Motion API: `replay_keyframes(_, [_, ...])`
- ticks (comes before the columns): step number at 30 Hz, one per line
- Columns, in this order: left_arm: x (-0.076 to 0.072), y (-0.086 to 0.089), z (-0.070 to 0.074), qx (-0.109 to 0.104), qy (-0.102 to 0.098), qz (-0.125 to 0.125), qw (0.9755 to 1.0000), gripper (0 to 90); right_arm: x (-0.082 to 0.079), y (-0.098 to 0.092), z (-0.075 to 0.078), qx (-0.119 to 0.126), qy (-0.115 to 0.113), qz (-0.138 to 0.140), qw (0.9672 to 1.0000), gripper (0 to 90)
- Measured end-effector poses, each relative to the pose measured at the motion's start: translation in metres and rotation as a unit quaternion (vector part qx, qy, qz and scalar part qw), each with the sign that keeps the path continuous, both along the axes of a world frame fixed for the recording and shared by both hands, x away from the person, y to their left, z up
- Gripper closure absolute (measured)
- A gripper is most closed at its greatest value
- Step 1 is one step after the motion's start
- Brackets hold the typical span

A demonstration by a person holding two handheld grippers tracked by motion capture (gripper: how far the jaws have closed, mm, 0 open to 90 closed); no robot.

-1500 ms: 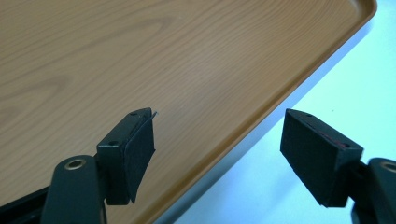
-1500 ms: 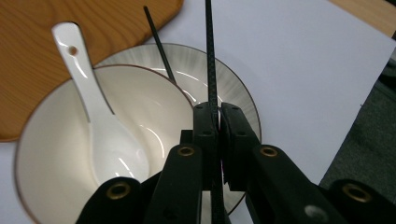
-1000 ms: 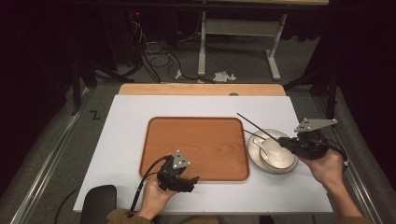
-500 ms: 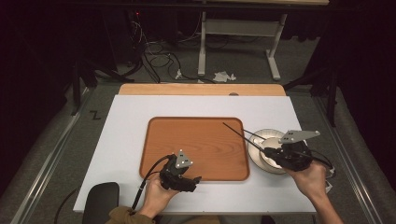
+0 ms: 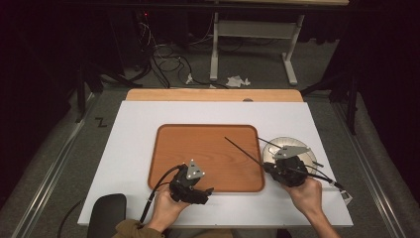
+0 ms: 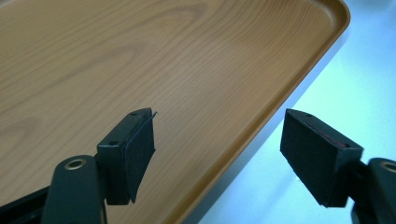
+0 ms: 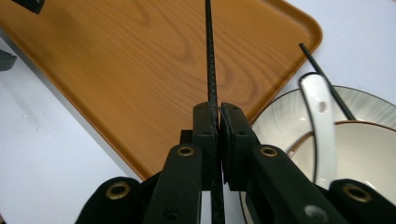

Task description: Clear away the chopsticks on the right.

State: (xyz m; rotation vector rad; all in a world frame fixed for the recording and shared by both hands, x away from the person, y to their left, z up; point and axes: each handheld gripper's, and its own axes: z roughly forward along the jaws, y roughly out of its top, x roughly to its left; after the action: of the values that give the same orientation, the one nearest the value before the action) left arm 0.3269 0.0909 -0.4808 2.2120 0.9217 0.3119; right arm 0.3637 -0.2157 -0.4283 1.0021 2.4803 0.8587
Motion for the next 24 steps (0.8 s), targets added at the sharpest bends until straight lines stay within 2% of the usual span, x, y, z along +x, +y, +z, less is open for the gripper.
replay_keyframes(11, [-0.001, 0.0, 0.001, 0.001, -0.002, -0.001, 1.0, 26.2, 0.015, 0.023, -0.027, -0.028, 0.03, -0.015, 0.9991, 86.6])
replay_keyframes(24, [-0.004, 0.002, 0.002, 0.004, -0.01, 0.004, 0.9999, 26.2, 0.027, 0.037, -0.048, -0.029, 0.064, -0.015, 0.9974, 86.3])
